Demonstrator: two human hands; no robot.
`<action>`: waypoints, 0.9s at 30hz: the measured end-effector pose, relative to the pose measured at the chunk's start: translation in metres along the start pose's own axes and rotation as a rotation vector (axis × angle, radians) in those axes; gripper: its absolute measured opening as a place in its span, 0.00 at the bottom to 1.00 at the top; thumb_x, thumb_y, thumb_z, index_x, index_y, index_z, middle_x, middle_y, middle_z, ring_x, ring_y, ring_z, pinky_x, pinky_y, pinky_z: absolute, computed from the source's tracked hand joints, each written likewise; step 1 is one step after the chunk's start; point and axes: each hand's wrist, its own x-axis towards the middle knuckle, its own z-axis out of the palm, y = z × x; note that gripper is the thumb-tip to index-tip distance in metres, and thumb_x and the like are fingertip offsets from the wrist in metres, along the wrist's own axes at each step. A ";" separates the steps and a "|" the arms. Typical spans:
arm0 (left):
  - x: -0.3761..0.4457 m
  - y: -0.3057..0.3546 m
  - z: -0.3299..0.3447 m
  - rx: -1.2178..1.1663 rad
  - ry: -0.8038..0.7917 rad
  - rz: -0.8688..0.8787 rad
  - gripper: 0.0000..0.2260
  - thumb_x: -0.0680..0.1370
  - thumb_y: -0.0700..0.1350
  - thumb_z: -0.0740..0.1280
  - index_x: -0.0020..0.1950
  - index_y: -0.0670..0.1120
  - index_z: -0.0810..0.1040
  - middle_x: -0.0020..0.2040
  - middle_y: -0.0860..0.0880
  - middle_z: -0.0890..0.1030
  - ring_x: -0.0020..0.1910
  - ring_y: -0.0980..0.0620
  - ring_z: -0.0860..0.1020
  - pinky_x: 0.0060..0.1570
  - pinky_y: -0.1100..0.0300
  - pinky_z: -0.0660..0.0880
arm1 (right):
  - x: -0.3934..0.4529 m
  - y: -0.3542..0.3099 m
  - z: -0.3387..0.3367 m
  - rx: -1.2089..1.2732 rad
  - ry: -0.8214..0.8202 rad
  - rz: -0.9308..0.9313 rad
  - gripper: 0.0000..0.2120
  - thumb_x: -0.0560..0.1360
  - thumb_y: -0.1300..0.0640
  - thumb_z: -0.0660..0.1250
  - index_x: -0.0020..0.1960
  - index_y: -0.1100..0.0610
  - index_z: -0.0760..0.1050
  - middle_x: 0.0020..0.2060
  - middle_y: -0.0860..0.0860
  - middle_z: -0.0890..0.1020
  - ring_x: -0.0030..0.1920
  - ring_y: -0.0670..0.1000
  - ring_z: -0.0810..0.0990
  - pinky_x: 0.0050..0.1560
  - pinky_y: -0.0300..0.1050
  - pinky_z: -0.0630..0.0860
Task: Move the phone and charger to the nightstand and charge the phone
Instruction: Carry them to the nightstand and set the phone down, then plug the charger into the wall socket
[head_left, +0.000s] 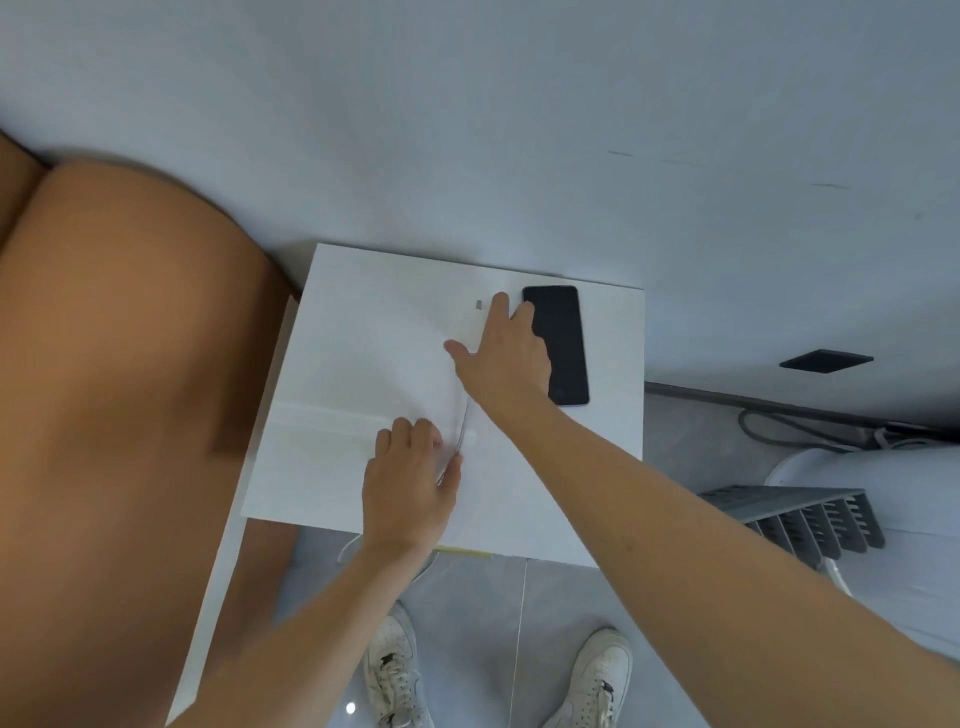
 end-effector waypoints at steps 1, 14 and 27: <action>-0.003 -0.004 0.000 0.018 -0.005 0.022 0.08 0.77 0.47 0.71 0.47 0.43 0.77 0.44 0.47 0.76 0.45 0.44 0.75 0.36 0.49 0.76 | 0.002 -0.003 0.003 -0.022 -0.003 0.004 0.31 0.78 0.40 0.70 0.71 0.55 0.62 0.63 0.56 0.69 0.38 0.54 0.72 0.26 0.42 0.57; -0.004 -0.018 -0.015 -0.275 -0.133 0.087 0.07 0.83 0.47 0.64 0.48 0.47 0.68 0.27 0.54 0.69 0.25 0.53 0.68 0.28 0.56 0.63 | 0.001 0.016 -0.019 0.671 -0.057 0.210 0.30 0.75 0.51 0.71 0.73 0.61 0.66 0.62 0.57 0.73 0.53 0.61 0.82 0.30 0.45 0.80; 0.003 0.040 0.009 -0.478 -0.249 0.187 0.21 0.76 0.60 0.71 0.32 0.48 0.70 0.25 0.54 0.67 0.27 0.55 0.63 0.31 0.58 0.61 | -0.040 0.204 -0.100 0.827 0.121 0.355 0.20 0.77 0.48 0.70 0.64 0.59 0.74 0.52 0.55 0.79 0.44 0.52 0.78 0.41 0.48 0.77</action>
